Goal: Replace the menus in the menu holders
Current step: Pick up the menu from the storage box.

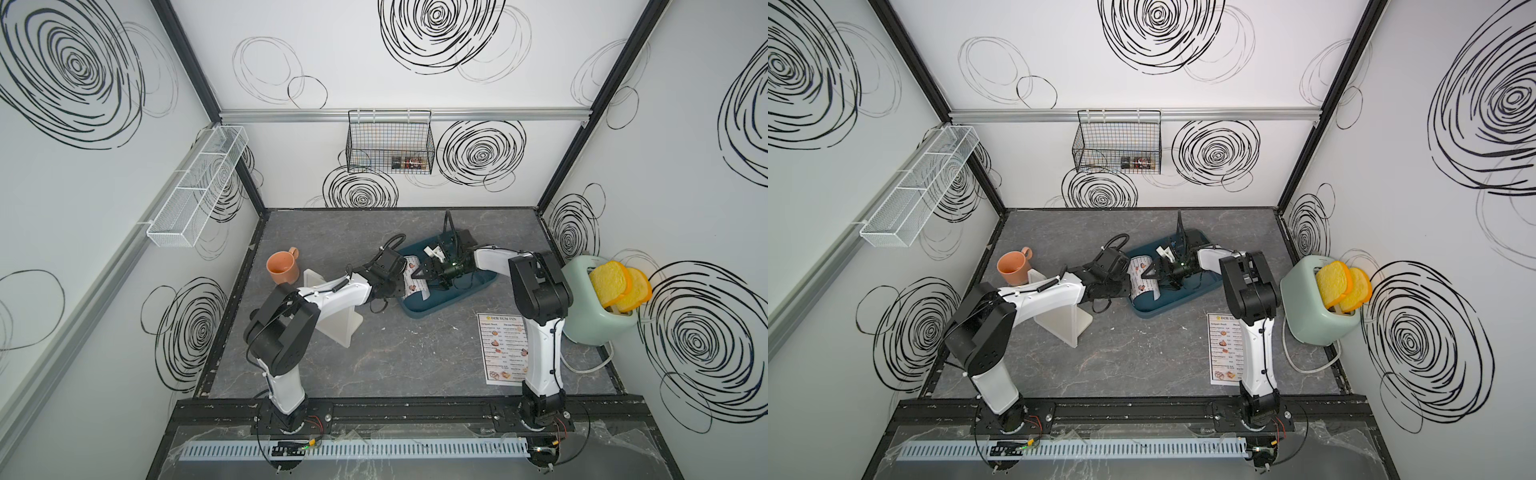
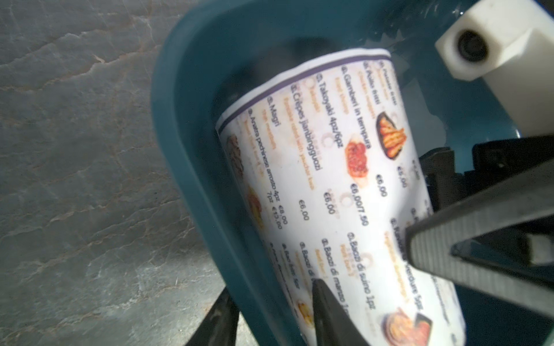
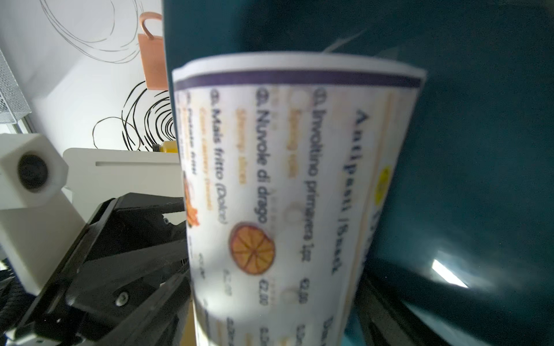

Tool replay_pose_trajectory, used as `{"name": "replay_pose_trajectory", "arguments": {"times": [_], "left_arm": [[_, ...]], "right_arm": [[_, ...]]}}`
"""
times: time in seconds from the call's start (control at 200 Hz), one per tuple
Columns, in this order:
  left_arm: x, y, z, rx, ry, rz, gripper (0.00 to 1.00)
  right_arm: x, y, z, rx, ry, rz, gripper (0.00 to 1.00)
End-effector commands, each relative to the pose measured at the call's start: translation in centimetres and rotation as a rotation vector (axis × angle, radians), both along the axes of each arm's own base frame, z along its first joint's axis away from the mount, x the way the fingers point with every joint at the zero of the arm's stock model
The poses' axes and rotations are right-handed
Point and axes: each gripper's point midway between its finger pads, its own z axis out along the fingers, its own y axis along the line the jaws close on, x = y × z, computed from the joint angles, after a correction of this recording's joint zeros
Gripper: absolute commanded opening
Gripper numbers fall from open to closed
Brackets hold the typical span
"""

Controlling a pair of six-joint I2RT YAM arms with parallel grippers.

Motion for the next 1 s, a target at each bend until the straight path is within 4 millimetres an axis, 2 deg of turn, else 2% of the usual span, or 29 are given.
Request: {"name": "replay_pose_trajectory", "arguments": {"times": [0.0,0.125,0.25,0.44,0.565,0.715,0.866,0.996], "left_arm": [[0.6,0.1,1.0,-0.020,-0.039,0.014,0.44],[0.6,0.3,1.3,-0.016,-0.046,0.020,0.45],[0.7,0.7,2.2,-0.015,-0.067,0.033,0.48],[0.6,1.7,5.5,-0.037,-0.136,0.078,0.56],[0.3,2.3,9.2,-0.079,-0.197,0.094,0.60],[0.0,3.1,15.1,-0.163,-0.300,0.111,0.64],[-1.8,3.8,20.0,-0.338,-0.371,0.083,0.71],[-4.6,3.7,25.2,-0.637,-0.464,-0.047,0.81]], "right_arm": [[-0.3,0.8,-1.4,-0.019,0.030,0.008,0.86],[0.1,0.8,-0.9,-0.006,0.024,0.001,0.70],[0.4,0.5,0.3,0.019,0.020,0.000,0.48],[0.7,-0.5,2.7,0.034,-0.015,-0.014,0.33],[0.8,-1.7,5.2,0.040,-0.048,-0.033,0.31],[0.6,-3.5,9.1,0.045,-0.110,-0.069,0.25],[-0.7,-4.8,14.6,0.063,-0.188,-0.090,0.24],[-2.7,-5.0,20.6,0.101,-0.276,-0.080,0.23]]}}
